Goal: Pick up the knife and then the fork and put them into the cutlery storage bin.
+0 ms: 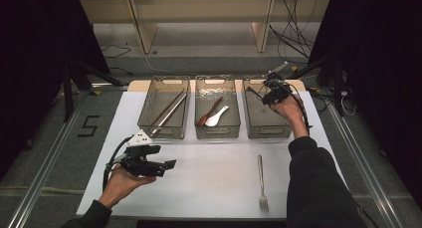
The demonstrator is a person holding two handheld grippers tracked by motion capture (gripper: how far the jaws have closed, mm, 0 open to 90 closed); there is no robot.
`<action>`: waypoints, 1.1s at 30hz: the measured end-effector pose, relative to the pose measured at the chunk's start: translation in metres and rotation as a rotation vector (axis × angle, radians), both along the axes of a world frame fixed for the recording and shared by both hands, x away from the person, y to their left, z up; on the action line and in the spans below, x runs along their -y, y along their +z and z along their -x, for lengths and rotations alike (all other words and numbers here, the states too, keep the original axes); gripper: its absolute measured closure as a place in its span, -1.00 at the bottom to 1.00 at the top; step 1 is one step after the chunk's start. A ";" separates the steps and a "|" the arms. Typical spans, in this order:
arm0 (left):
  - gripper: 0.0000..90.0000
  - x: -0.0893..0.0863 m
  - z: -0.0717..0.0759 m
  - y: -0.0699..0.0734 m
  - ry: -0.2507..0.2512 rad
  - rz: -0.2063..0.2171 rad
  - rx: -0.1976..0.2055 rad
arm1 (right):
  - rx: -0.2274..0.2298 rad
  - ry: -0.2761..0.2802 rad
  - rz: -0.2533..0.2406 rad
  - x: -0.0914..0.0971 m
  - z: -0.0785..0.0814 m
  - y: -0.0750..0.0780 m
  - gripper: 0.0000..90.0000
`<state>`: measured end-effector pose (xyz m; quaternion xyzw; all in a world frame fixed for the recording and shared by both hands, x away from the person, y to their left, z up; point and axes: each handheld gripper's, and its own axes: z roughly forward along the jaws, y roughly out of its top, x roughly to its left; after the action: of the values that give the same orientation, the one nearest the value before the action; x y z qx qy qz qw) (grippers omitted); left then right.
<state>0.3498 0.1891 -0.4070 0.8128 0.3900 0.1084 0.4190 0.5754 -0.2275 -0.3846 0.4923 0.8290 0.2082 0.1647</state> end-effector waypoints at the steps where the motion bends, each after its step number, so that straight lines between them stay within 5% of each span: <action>1: -0.55 0.000 0.000 0.000 0.000 0.001 -0.002 | 0.031 -0.010 0.001 0.000 0.000 0.001 0.64; 6: -0.55 0.000 0.000 0.000 0.000 0.001 -0.003 | 0.073 -0.006 -0.059 0.002 0.003 0.013 0.42; 16: -0.55 -0.001 0.000 0.000 0.005 0.002 0.006 | 0.065 0.001 -0.102 0.008 0.018 0.022 -0.03; 25: -0.56 -0.002 0.001 0.001 0.008 0.000 0.011 | 0.070 0.056 -0.159 0.010 0.054 0.032 -0.21; 33: -0.56 -0.004 0.002 0.003 0.026 0.013 0.021 | 0.091 0.106 -0.146 0.005 0.093 0.032 -0.30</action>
<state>0.3482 0.1933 -0.4045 0.8038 0.3967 0.1198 0.4268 0.4827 -0.2326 -0.3530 0.4486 0.8281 0.2985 0.1548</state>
